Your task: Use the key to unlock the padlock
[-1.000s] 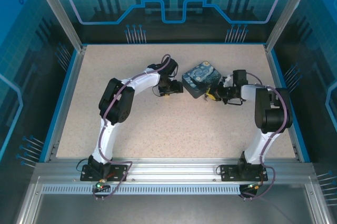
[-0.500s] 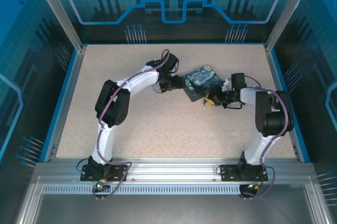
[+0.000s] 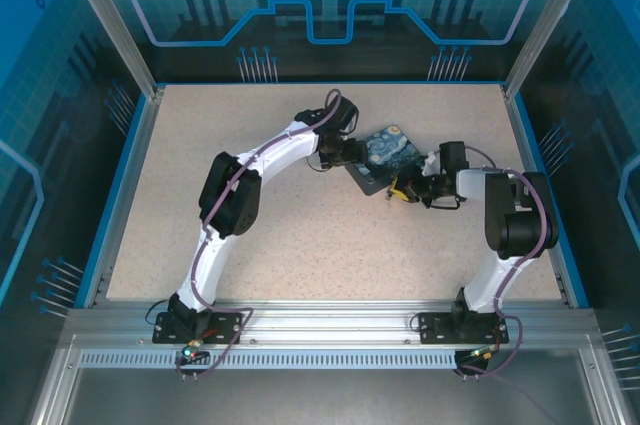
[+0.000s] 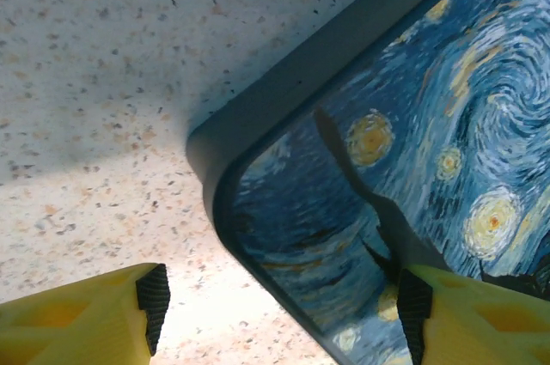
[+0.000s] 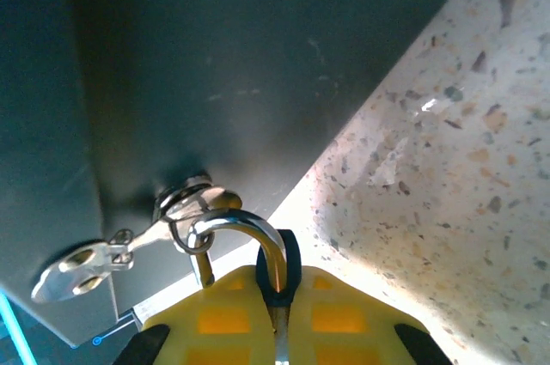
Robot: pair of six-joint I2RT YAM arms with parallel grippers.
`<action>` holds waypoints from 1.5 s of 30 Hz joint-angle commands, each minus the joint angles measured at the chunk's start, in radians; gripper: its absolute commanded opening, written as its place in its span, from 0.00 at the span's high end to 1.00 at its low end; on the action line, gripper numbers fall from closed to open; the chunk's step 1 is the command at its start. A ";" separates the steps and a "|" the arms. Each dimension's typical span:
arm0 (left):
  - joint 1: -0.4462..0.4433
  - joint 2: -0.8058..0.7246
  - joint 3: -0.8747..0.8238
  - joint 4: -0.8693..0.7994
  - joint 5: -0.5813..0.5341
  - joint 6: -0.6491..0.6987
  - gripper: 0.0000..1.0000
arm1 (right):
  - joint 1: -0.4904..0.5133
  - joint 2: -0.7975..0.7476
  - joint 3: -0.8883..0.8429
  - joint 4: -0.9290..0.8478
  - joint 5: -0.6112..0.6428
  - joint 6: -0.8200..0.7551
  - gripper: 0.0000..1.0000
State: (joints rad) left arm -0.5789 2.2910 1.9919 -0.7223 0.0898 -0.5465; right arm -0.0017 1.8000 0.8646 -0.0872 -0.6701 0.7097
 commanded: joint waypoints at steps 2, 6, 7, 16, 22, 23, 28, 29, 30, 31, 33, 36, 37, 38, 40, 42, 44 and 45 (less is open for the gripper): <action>-0.001 0.037 0.039 -0.104 -0.061 0.062 0.29 | -0.024 0.014 -0.028 0.002 -0.024 0.003 1.00; -0.010 0.054 0.039 -0.111 -0.069 0.084 0.29 | -0.043 0.000 -0.045 0.000 -0.022 -0.008 1.00; -0.013 0.056 0.038 -0.111 -0.069 0.088 0.29 | -0.047 -0.003 -0.048 0.002 -0.021 -0.007 1.00; -0.016 0.056 0.013 -0.111 -0.067 0.124 0.29 | -0.076 -0.020 -0.086 0.109 -0.034 0.042 1.00; -0.015 0.055 -0.005 -0.106 -0.060 0.133 0.30 | -0.078 0.009 -0.079 0.178 -0.037 0.089 1.00; -0.015 0.055 -0.007 -0.105 -0.056 0.134 0.30 | -0.079 0.013 -0.076 0.178 -0.036 0.089 1.00; -0.015 0.058 -0.010 -0.101 -0.050 0.131 0.30 | -0.086 0.028 -0.062 0.189 -0.033 0.090 1.00; -0.016 0.058 -0.012 -0.101 -0.050 0.130 0.30 | -0.087 0.030 -0.064 0.204 -0.032 0.096 1.00; -0.015 0.059 -0.012 -0.102 -0.048 0.130 0.30 | -0.088 0.029 -0.066 0.222 -0.033 0.105 1.00; -0.015 0.059 -0.011 -0.101 -0.047 0.129 0.30 | -0.088 0.029 -0.069 0.236 -0.032 0.111 1.00; -0.016 0.060 -0.012 -0.101 -0.044 0.128 0.30 | -0.090 0.032 -0.072 0.272 -0.030 0.128 1.00; -0.015 0.061 -0.011 -0.101 -0.041 0.128 0.31 | -0.092 0.035 -0.083 0.327 -0.030 0.160 1.00; -0.016 0.062 -0.011 -0.102 -0.041 0.125 0.31 | -0.093 0.035 -0.083 0.342 -0.028 0.170 1.00; -0.016 0.063 -0.011 -0.103 -0.040 0.126 0.31 | -0.093 0.036 -0.083 0.351 -0.027 0.178 1.00; -0.015 0.064 -0.012 -0.104 -0.039 0.123 0.32 | -0.093 0.044 -0.073 0.351 -0.032 0.186 1.00; -0.016 0.064 -0.012 -0.106 -0.038 0.124 0.32 | -0.094 0.051 -0.061 0.351 -0.035 0.185 1.00; -0.016 0.065 -0.012 -0.108 -0.038 0.124 0.32 | -0.096 0.052 -0.053 0.342 -0.033 0.179 1.00; -0.016 0.066 -0.012 -0.109 -0.039 0.124 0.32 | -0.099 0.053 -0.052 0.340 -0.033 0.178 1.00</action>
State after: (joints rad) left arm -0.5922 2.3001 2.0140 -0.7403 0.0681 -0.4419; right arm -0.0795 1.8366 0.7910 0.2230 -0.7074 0.8761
